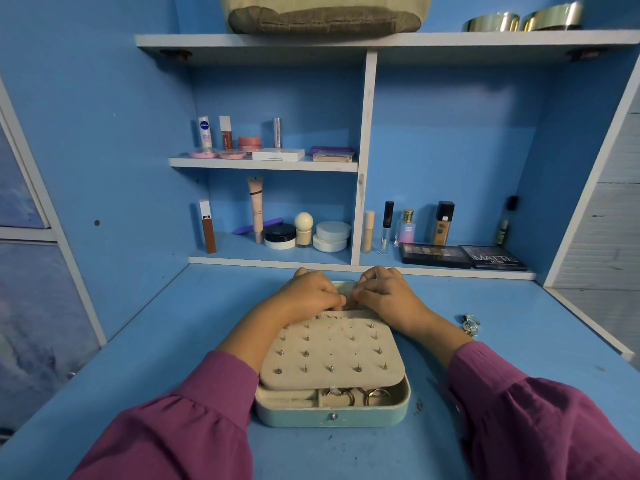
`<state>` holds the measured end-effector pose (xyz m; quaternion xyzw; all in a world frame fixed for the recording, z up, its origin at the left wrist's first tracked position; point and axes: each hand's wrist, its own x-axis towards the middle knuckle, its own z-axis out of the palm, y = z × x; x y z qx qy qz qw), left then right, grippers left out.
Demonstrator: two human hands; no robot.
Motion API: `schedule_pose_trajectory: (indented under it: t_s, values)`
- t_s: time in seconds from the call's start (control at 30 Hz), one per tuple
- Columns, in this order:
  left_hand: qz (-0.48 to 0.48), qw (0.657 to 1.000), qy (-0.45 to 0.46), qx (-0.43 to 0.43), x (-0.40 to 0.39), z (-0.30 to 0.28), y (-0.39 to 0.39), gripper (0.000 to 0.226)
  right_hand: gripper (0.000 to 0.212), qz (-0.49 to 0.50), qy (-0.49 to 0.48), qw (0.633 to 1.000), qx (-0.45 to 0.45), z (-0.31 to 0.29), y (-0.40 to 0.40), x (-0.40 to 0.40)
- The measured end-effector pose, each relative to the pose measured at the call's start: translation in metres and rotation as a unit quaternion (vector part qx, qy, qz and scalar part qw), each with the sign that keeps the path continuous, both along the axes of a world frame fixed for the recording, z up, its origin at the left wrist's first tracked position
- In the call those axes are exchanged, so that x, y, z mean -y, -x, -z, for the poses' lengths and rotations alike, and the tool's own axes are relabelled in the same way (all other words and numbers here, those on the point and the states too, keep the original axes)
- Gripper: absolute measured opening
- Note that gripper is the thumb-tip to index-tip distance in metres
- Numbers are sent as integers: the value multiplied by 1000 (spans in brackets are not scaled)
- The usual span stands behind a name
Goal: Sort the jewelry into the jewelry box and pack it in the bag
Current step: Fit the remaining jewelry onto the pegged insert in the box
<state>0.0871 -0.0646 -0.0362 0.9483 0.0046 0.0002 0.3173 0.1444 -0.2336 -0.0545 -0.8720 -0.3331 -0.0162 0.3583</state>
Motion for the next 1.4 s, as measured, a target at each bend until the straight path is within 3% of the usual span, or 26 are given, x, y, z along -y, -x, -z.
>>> schedule_pose_trajectory:
  t_s: [0.13,0.2,0.4,0.6,0.77,1.03,1.4]
  values:
    - [-99,983,76,136,-5,1,-1,39,32,44,-29,999,9,1,-2,5]
    - [-148,974,73,158,-8,0,-2,46,37,44,-19,999,11,1,-1,7]
    - [-168,979,12,119,-14,4,-2,57,45,42,0,998,35,2,0,6]
    - [-194,973,-35,123,-24,7,0,57,42,6,-39,999,-9,-1,6,0]
    - [-180,976,-65,103,-31,13,0,62,42,-23,2,1000,-19,-1,8,-1]
    - [-215,968,-44,120,-38,15,3,58,40,-12,-15,1000,-8,-1,9,0]
    - [-193,974,-42,109,-39,19,7,65,40,-12,-25,1000,-2,1,9,1]
